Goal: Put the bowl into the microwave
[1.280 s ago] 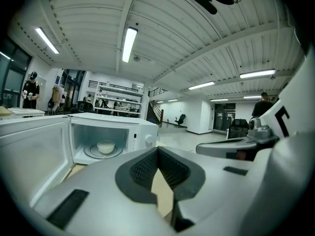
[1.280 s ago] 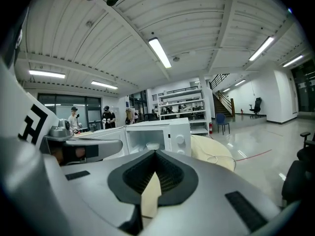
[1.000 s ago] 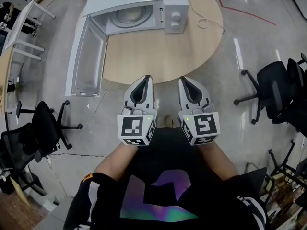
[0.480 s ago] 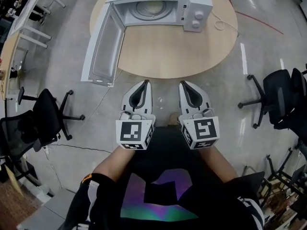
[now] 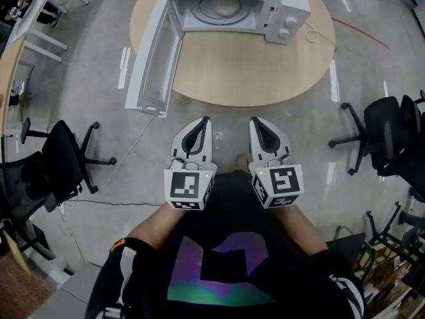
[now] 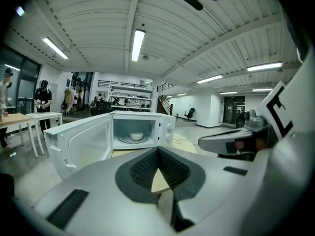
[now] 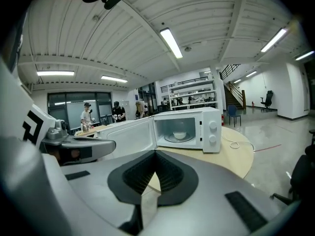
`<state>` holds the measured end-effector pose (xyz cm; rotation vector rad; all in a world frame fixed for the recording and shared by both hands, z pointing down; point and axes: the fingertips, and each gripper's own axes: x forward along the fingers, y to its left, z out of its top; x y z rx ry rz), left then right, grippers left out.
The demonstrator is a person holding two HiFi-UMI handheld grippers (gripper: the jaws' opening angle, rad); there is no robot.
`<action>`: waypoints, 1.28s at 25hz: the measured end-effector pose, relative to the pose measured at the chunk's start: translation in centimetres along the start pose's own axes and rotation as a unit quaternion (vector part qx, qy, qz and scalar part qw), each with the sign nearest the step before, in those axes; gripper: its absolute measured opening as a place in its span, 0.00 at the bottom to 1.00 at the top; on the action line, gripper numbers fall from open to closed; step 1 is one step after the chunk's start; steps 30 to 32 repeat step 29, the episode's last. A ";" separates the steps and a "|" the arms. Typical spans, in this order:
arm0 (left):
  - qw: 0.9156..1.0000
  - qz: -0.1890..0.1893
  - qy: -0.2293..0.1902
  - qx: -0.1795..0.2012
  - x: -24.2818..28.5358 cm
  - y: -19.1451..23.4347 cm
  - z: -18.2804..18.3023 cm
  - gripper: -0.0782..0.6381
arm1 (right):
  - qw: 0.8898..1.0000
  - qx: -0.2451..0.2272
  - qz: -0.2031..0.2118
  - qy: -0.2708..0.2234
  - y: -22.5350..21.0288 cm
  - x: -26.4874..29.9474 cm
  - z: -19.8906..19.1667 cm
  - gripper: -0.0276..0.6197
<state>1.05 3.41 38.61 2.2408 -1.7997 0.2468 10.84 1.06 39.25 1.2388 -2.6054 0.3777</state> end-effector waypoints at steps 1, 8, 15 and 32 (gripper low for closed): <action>1.000 -0.002 0.002 -0.001 0.0 0.2 -0.2 0.17 | 1.000 0.002 -0.002 0.001 0.1 0.1 -0.2 0.07; 1.000 -0.007 0.003 -0.003 0.3 1.2 -0.6 0.17 | 1.000 0.003 -0.012 0.009 0.2 0.6 -0.7 0.07; 1.000 -0.010 0.002 -0.005 0.4 1.6 -0.6 0.17 | 1.000 0.003 -0.016 0.009 0.6 1.0 -0.5 0.07; 1.000 -0.014 0.000 -0.009 0.0 1.9 -0.4 0.17 | 1.000 0.007 -0.026 0.012 1.0 0.9 -0.4 0.07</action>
